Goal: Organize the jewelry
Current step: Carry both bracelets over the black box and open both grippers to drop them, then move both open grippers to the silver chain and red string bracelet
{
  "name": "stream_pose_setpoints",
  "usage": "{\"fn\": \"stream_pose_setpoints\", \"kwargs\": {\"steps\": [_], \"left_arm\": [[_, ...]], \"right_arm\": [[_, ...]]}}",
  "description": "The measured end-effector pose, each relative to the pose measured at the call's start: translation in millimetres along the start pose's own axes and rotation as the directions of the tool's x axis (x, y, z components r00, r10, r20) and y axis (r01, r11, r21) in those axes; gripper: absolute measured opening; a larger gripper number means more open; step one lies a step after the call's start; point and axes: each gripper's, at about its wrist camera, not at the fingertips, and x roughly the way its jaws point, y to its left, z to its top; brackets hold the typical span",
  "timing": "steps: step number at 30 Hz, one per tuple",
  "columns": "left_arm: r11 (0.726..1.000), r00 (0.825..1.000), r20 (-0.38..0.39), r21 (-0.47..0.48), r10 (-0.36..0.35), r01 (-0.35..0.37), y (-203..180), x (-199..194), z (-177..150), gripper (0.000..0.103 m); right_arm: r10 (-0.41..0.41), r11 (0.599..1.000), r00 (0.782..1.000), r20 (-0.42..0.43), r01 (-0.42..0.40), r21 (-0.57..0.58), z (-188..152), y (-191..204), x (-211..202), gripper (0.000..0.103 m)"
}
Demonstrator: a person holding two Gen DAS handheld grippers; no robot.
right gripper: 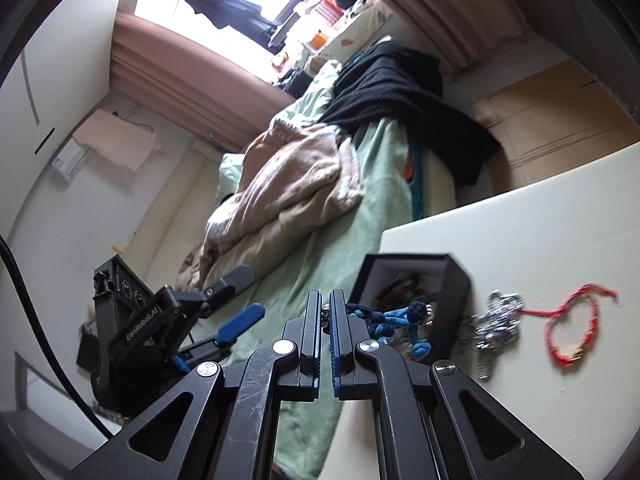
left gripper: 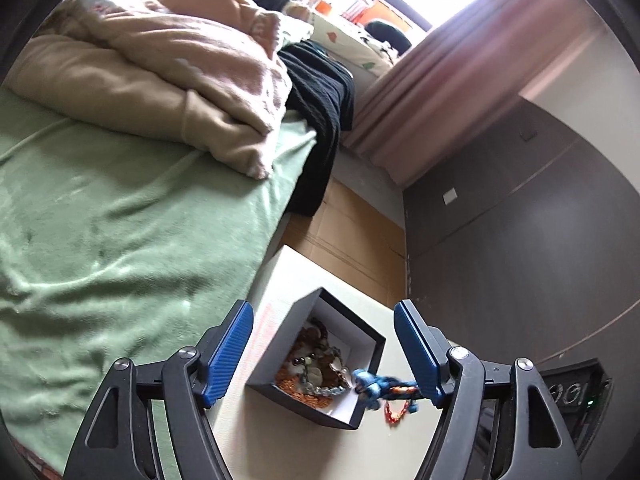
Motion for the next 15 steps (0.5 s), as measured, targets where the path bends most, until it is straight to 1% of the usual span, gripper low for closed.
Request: {"fn": "stream_pose_setpoints", "kwargs": {"steps": [2, 3, 4, 5, 6, 7, 8, 11, 15], "left_arm": [[1.0, 1.0, 0.013, -0.013, -0.001, 0.001, 4, -4, 2, 0.074], [1.0, 1.0, 0.017, -0.016, -0.001, 0.002, 5, -5, 2, 0.074], [1.0, 1.0, 0.02, -0.019, -0.003, 0.003, 5, -5, 2, 0.074], [1.0, 1.0, 0.019, -0.02, -0.005, 0.005, 5, -5, 3, 0.074], [1.0, 1.0, 0.016, -0.016, -0.007, 0.008, 4, -4, 2, 0.074], [1.0, 1.0, 0.012, -0.01, -0.007, 0.007, 3, -3, 2, 0.074], [1.0, 1.0, 0.009, -0.001, -0.006, 0.006, 1, -3, 1, 0.074], [1.0, 1.0, 0.005, 0.02, -0.003, 0.003, -6, 0, -2, 0.074], [0.999, 1.0, -0.017, 0.047, -0.01, 0.011, -17, 8, -9, 0.074]], "right_arm": [[0.001, 1.0, 1.0, -0.014, -0.001, 0.005, 0, 2, 10, 0.005], [-0.029, 1.0, 1.0, -0.012, 0.029, -0.004, 2, 2, 17, 0.006], [-0.051, 0.999, 0.999, -0.005, 0.051, -0.015, 4, 2, 22, 0.011], [-0.064, 0.998, 0.998, -0.004, 0.064, -0.02, 6, 0, 26, 0.036], [-0.093, 0.996, 0.996, -0.004, 0.093, -0.005, 8, -7, 28, 0.068], [-0.12, 0.993, 0.993, 0.015, 0.119, 0.016, 8, -12, 24, 0.075], [-0.135, 0.99, 0.99, 0.041, 0.134, 0.033, 8, -17, 18, 0.076], [-0.133, 0.99, 0.99, 0.055, 0.13, 0.052, 9, -23, 0, 0.076], [-0.209, 0.978, 0.975, 0.078, 0.207, 0.037, 8, -27, -27, 0.076]]}}
